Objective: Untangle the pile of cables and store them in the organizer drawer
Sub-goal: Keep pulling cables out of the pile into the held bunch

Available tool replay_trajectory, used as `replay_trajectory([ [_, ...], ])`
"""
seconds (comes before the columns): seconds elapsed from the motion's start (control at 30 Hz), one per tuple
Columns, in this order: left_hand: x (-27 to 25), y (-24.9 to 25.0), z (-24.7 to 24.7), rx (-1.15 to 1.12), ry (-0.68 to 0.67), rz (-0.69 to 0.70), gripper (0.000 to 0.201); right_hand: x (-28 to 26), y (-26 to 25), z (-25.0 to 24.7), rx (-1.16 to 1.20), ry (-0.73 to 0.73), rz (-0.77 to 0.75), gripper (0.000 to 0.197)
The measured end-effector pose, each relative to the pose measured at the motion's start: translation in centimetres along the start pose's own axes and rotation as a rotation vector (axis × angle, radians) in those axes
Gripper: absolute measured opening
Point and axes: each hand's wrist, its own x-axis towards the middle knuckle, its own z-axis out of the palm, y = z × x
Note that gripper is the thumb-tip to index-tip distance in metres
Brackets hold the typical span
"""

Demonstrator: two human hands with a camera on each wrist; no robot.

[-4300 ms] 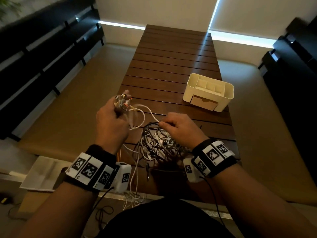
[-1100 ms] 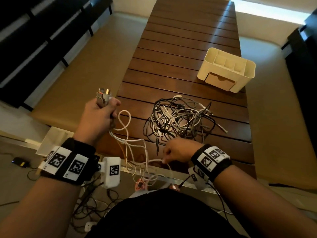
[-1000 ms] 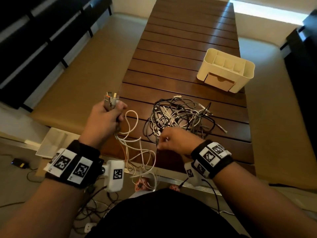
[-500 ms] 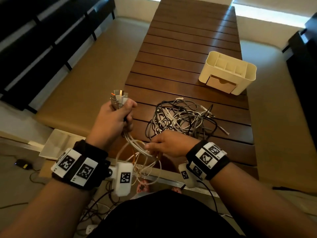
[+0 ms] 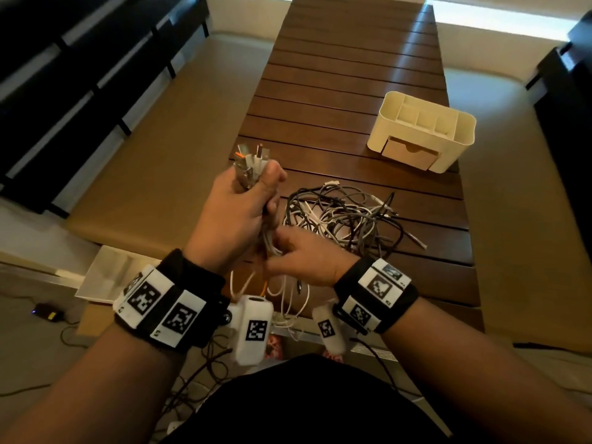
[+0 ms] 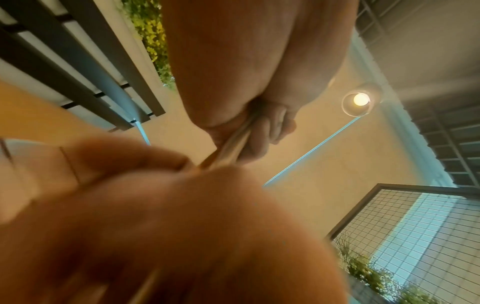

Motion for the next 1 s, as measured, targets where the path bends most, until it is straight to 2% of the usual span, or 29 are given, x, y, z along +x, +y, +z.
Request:
replay_trajectory([
  [0.03,0.2,0.3,-0.1,-0.017,-0.001,0.012,0.027,0.0,0.4,0.5,-0.069,-0.016,0.033,0.012],
  [0.07,0.3,0.4,-0.3,-0.035,0.000,0.016,0.027,-0.1,0.8,1.0,-0.103,-0.032,0.067,0.004],
  [0.17,0.3,0.0,-1.1,-0.073,-0.014,-0.017,0.029,-0.4,2.5,1.3,-0.034,-0.032,0.185,0.027],
  [0.23,0.0,-0.5,-1.5,-0.114,-0.048,-0.067,0.023,-0.3,3.6,1.0,0.053,-0.037,0.244,0.036],
  [0.27,-0.1,-0.7,-1.7,-0.161,-0.069,-0.103,0.022,-0.3,4.1,1.0,0.135,-0.047,0.265,0.037],
  [0.37,-0.3,-1.5,-2.3,-0.329,-0.108,-0.191,0.044,-0.3,5.0,1.2,0.278,-0.067,0.301,0.026],
  [0.43,-0.6,-2.1,-2.3,-0.365,-0.089,-0.215,0.041,-0.4,5.2,1.4,0.172,-0.069,0.303,0.019],
  [0.53,-0.9,-2.9,-2.4,-0.366,0.007,-0.243,0.031,-0.8,6.0,1.1,-0.080,-0.050,0.284,0.016],
  [0.7,0.5,-1.2,-5.9,-0.439,0.113,-0.146,0.027,-2.5,7.2,0.0,-0.241,-0.130,0.411,0.039],
  [0.83,0.8,-0.8,-5.8,-0.352,0.100,-0.160,0.027,-2.5,6.3,-0.4,-0.335,-0.189,0.409,0.053],
  [1.0,0.3,-2.1,-4.7,-0.346,0.091,-0.224,0.028,-2.1,5.0,-1.4,-0.406,-0.109,0.334,0.047],
])
